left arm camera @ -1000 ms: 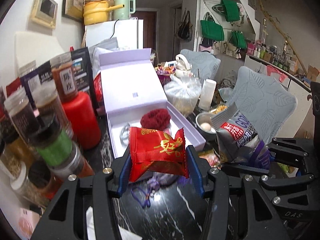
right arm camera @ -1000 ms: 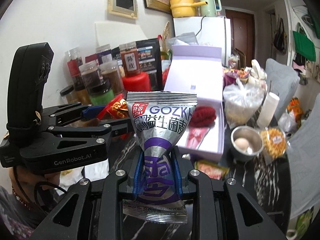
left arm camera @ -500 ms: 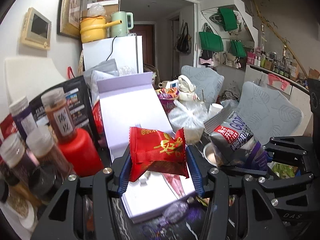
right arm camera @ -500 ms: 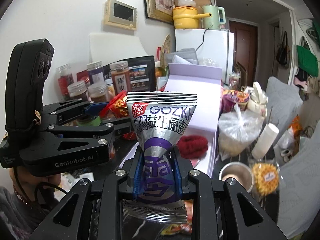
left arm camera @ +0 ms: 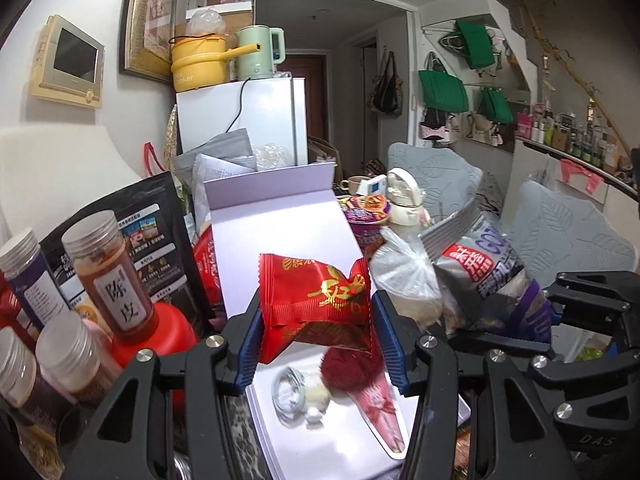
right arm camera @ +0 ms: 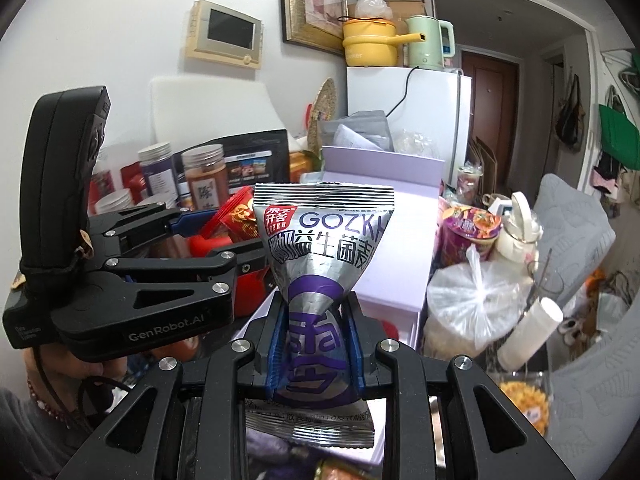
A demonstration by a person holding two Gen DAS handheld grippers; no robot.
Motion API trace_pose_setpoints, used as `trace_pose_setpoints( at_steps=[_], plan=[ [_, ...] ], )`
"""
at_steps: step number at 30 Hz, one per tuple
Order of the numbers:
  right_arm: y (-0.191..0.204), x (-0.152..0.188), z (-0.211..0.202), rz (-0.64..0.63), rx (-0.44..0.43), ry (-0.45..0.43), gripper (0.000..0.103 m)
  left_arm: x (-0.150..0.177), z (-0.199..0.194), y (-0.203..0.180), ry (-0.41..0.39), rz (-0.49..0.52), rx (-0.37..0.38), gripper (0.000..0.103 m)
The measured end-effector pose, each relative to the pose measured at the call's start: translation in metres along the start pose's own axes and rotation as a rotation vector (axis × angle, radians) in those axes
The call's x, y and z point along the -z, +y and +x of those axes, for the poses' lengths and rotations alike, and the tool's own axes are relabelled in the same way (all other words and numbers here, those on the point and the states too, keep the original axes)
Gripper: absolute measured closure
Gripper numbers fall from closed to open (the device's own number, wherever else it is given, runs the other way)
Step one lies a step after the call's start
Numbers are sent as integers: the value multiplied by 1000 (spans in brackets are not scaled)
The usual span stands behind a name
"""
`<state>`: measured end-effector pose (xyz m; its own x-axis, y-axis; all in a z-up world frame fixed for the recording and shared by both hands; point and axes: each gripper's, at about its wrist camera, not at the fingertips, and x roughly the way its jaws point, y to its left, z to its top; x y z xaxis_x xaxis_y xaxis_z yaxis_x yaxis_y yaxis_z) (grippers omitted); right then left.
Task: Organize soft objects
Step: 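Hold the red packet and GOZKI bag above the gift box with both grippers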
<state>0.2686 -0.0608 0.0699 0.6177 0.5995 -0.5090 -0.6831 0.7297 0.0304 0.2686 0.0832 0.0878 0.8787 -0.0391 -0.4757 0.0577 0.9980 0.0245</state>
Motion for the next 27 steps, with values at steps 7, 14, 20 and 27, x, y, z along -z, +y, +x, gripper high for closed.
trace_pose_setpoints(
  at_steps=[7,14,20,27],
  plan=[
    [-18,-16,27,16,-2,-3,76,-14,36,10,8,-8,-14,52],
    [-36,-27,53,47,-31,-17,76,-21,64,16,17,-6,-47,52],
    [-52,-22,82,81,-20,16,76,-12,89,22,59,-7,-60,52],
    [-68,-3,97,125,-11,47,76,4,121,17,151,12,-41,52]
  ],
)
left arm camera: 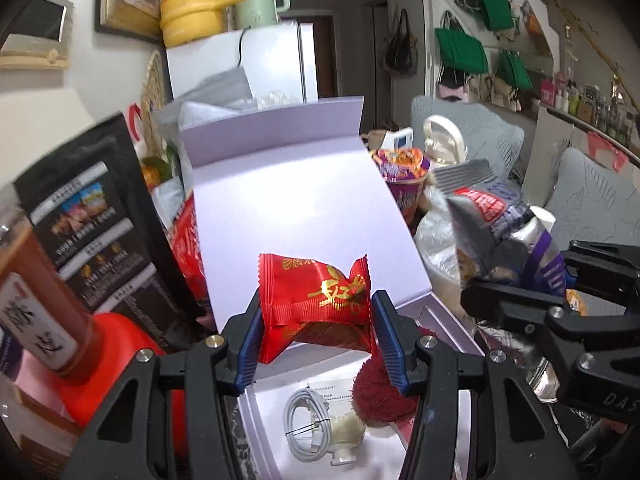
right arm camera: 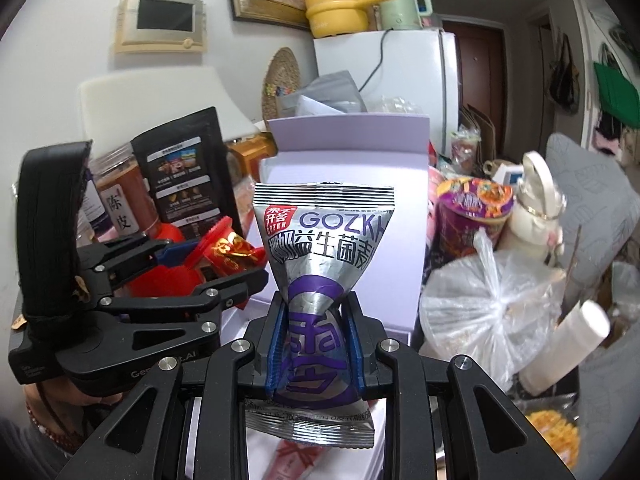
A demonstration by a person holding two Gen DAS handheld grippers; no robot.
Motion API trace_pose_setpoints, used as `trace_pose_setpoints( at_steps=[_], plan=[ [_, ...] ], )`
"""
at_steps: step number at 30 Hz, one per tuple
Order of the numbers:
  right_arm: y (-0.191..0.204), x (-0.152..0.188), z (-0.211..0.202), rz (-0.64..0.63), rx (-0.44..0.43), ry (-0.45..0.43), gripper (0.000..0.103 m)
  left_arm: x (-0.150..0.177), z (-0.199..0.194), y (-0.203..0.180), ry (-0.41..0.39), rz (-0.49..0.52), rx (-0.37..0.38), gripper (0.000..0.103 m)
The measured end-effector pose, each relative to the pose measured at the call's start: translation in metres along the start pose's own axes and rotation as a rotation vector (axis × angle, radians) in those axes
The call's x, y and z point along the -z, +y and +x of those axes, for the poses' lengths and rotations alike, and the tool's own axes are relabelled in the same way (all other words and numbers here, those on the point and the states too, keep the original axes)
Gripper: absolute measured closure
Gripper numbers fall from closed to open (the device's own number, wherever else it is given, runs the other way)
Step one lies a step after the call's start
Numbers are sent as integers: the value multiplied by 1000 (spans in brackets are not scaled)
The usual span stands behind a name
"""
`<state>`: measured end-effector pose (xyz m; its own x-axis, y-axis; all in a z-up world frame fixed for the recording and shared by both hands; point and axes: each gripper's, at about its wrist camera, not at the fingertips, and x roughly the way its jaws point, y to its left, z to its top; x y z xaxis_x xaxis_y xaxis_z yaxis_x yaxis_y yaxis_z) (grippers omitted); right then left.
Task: Organize soft objects
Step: 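Hold the red packet and GOZKI bag above the gift box with both grippers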
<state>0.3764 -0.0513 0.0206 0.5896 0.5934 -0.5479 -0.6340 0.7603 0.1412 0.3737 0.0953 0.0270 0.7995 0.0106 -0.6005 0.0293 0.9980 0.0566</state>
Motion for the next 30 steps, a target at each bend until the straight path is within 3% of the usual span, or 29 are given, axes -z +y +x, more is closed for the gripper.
trace_pose_setpoints(
  at_steps=[3,5,8,23,30],
  plan=[
    [-8,4,13,23,30,40,76,2,12,-4,30,12,-9,52],
    [-5,4,12,2,77,22,76,4,17,-5,38,16,-21,52],
    [-2,5,15,2,39,26,76,4,24,-2,54,9,-23,52],
    [-3,14,41,2,57,93,75,7,43,5,132,-5,-68,52],
    [-9,17,47,12,78,51,73,10,51,3,139,4,-73,52]
  ],
)
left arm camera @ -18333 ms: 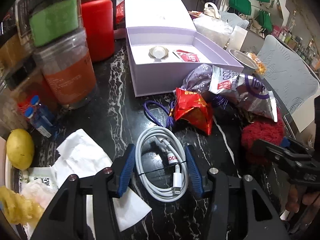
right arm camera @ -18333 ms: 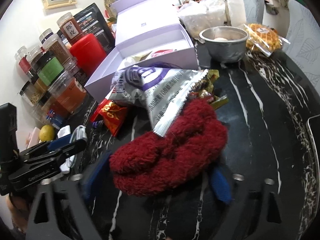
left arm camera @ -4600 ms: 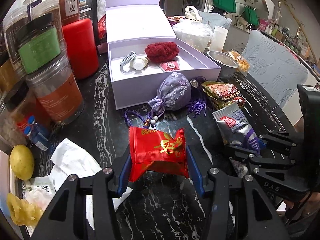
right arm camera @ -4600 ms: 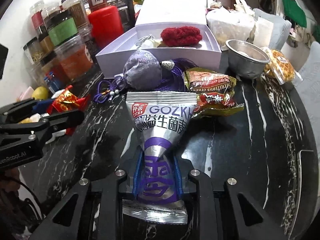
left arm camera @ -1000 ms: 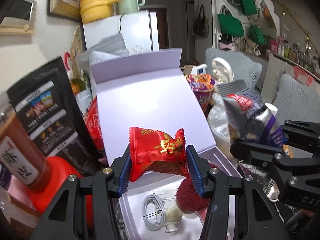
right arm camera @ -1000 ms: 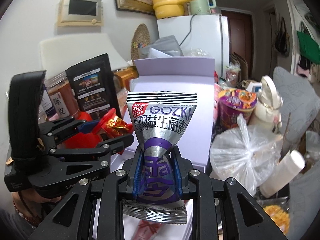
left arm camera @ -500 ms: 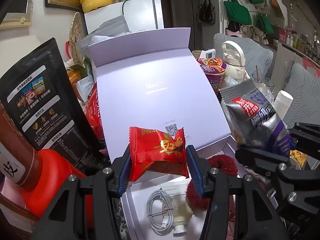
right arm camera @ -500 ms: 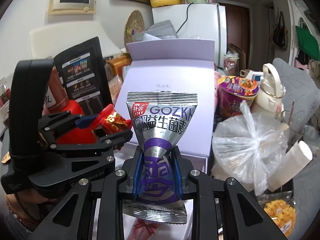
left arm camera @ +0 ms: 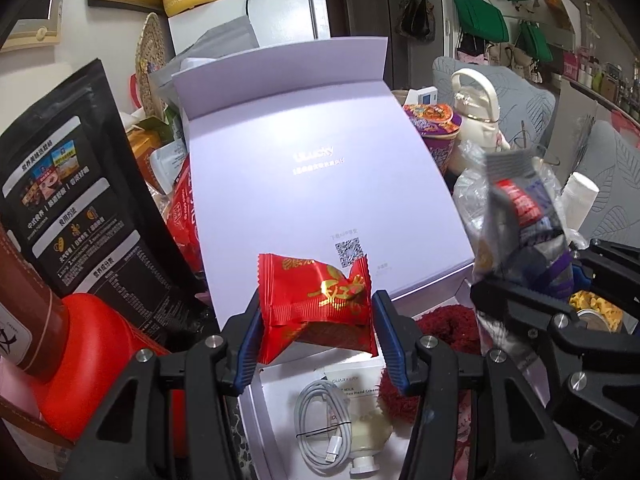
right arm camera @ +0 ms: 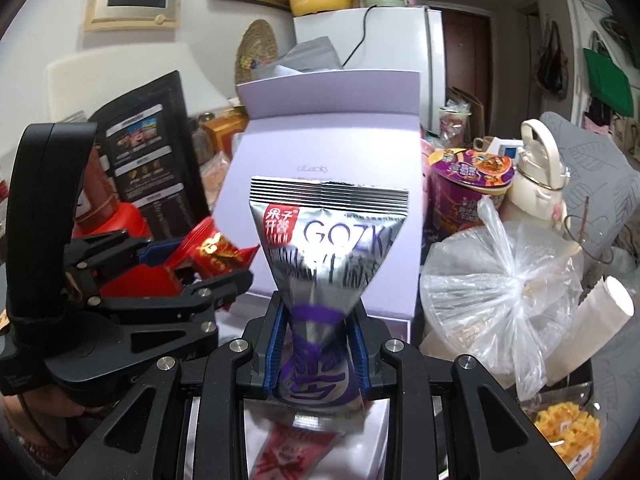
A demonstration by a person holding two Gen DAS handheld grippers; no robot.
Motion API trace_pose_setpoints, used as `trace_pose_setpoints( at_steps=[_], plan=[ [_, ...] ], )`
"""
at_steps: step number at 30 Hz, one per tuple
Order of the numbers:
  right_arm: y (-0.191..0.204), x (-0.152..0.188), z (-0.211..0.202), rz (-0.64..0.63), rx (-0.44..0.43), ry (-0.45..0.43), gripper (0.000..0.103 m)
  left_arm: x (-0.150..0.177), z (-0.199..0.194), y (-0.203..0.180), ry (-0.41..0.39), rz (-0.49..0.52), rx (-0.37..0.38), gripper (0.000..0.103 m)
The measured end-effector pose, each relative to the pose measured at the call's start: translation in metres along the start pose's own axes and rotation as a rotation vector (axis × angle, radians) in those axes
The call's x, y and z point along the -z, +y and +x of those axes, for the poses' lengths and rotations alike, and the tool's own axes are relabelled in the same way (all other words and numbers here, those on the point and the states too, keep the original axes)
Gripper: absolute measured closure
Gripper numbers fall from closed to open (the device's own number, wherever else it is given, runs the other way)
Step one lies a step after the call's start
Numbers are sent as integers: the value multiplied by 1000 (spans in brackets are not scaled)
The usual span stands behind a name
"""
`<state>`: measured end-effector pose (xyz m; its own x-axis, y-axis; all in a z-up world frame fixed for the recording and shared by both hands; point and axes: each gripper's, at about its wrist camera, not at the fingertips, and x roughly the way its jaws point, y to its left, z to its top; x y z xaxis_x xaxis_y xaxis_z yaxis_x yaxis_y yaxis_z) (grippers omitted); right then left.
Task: Organize soft objects
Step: 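Hold the red packet and GOZKI bag above the gift box with both grippers, then lower the red packet into the box with the left gripper while the right lowers the GOZKI bag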
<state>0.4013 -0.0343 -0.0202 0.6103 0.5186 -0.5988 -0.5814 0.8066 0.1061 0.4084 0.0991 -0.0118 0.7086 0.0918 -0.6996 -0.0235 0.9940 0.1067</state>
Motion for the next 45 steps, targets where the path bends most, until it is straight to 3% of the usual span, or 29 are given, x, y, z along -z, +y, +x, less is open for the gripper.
trace_pose_setpoints(
  at_steps=[13,18,19,21,23,24,39,45],
  plan=[
    [1,14,39,-21,13,101,73,9,39,1,90,1,-32,52],
    [-2,12,33,-20,21,84,70,12,54,0,170,-6,-37,50],
    [-3,11,31,-17,30,83,63,13,56,-1,175,-5,-39,46],
    [-4,10,29,-19,42,81,59,14,57,-2,181,-3,-42,31],
    [-5,10,29,-14,51,93,59,15,58,-3,188,-4,-53,8],
    [-6,10,28,-7,54,99,56,15,58,-4,186,-1,-61,6],
    [-11,0,13,22,75,103,53,6,38,0,132,-36,-49,5],
    [-9,-14,-11,18,99,72,53,-9,16,-1,90,-22,-57,5]
  ],
)
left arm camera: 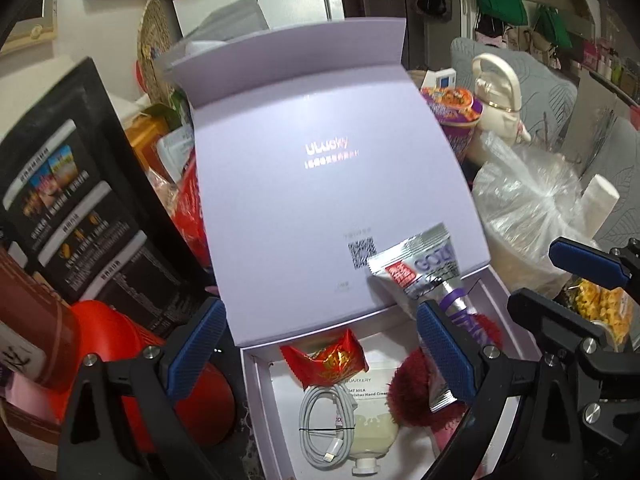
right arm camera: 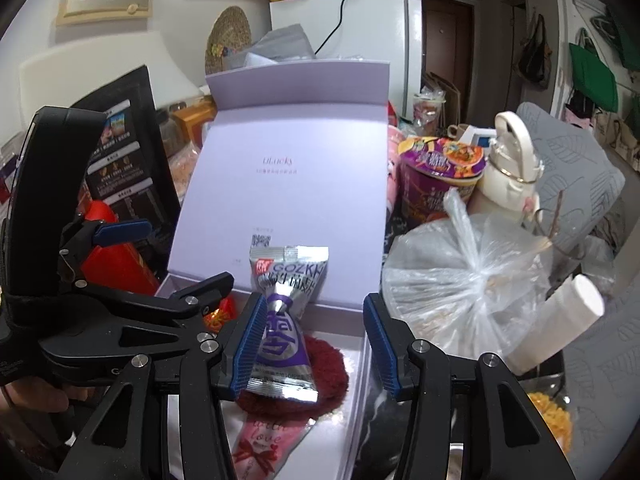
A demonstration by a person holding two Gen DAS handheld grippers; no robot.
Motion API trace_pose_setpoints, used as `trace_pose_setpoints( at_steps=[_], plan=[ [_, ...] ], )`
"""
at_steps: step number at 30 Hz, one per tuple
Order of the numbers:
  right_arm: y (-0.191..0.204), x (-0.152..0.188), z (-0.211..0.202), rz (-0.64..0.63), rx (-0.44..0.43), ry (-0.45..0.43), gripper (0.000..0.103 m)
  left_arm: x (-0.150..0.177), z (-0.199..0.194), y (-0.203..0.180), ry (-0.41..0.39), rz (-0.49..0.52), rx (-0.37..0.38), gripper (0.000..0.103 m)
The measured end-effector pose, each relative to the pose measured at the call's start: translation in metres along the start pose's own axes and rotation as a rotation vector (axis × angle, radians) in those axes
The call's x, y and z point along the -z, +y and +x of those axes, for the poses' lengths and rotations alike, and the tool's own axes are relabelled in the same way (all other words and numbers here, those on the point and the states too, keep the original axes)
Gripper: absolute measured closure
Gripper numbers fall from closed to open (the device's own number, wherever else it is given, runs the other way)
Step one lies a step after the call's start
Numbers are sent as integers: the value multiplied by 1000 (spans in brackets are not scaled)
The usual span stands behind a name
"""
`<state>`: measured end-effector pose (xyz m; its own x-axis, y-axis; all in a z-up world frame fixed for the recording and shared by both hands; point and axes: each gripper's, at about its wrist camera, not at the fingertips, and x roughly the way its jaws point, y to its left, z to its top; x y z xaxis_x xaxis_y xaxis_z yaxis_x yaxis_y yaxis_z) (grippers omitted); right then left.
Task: Organize soft objects
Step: 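Lower the red packet into the box with the left gripper while the right lowers the GOZKI bag, then open both grippers and withdraw them up from the gift box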
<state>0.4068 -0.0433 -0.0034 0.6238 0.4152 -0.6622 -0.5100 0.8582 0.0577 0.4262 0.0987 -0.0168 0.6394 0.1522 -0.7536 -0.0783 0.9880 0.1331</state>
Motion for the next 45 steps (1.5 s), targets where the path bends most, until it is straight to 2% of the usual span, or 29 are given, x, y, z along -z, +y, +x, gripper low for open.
trace_pose_setpoints(
  at_steps=[10,13,20,30,33,38,45],
  plan=[
    [14,-11,-66,-34,32,-74,53,-6,-70,9,-96,-32,13,5],
    [21,-11,-85,-41,35,-97,50,-4,-94,12,-122,-32,10,5],
    [40,-6,-133,-67,43,-158,50,6,-149,16,-180,-31,6,5],
    [63,14,-196,-98,56,-229,44,35,-223,18,-279,-33,-9,5],
    [71,24,-212,-114,62,-245,39,46,-239,17,-294,-34,-4,5],
    [81,38,-233,-122,71,-268,39,68,-260,17,-304,-40,16,5],
    [90,63,-254,-121,81,-289,33,93,-278,16,-323,-47,-2,5]
  ],
)
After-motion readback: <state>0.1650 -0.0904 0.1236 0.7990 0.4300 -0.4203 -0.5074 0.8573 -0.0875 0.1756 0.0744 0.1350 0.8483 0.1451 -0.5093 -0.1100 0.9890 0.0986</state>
